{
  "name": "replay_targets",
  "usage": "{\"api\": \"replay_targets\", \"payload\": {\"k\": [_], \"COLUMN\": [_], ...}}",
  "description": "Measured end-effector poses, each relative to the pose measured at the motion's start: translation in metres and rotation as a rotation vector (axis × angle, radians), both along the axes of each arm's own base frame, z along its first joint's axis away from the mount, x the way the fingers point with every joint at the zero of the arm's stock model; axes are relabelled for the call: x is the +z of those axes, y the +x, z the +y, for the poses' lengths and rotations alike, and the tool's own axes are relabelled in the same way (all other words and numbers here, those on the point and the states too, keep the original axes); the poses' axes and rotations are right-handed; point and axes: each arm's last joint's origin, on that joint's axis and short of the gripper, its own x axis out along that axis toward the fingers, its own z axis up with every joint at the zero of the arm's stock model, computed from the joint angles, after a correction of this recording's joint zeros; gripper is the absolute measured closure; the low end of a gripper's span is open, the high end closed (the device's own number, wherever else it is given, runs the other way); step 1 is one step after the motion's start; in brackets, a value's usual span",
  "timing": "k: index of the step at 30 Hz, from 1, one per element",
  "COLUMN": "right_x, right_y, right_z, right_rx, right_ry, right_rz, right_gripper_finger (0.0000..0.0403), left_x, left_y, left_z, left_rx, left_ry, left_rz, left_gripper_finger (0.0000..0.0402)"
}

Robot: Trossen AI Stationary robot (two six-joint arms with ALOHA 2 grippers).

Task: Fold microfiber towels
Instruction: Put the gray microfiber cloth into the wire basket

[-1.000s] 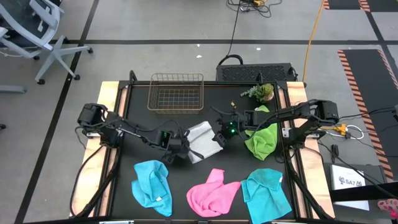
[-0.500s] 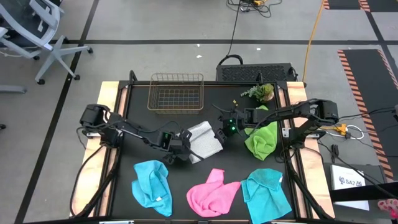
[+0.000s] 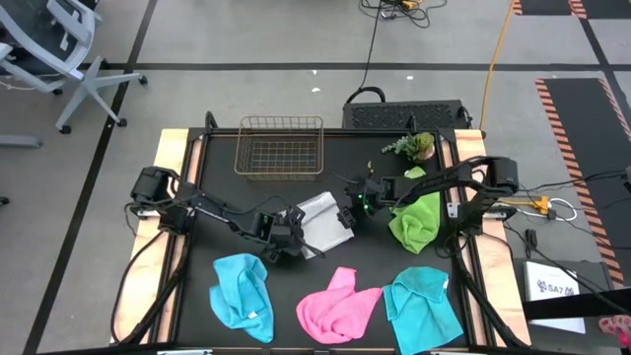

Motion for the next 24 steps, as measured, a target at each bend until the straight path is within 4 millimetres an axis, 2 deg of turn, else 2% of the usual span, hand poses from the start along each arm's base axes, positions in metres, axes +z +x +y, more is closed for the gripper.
{"api": "replay_targets", "payload": {"k": [6, 13, 17, 24], "right_x": [-0.010, -0.008, -0.008, -0.008], "right_y": [0.014, 0.015, 0.014, 0.014], "right_z": [-0.001, -0.001, -0.001, -0.001], "right_rx": [0.014, 0.040, 0.039, 0.039], "right_ry": [0.062, 0.037, 0.037, 0.036], "right_rz": [-0.109, -0.130, -0.130, -0.130], "right_gripper_finger": [0.0216, 0.0216, 0.0216, 0.0216], "left_x": [0.000, -0.001, -0.001, -0.001], "left_y": [0.000, 0.000, 0.000, 0.000], "left_z": [0.000, 0.000, 0.000, 0.000], "left_rx": [0.033, 0.053, 0.082, 0.112], "left_ry": [-0.016, -0.023, -0.032, -0.052], "left_rz": [-0.006, -0.010, -0.015, -0.025], "left_gripper_finger": [0.0178, 0.0186, 0.0228, 0.0338]}}
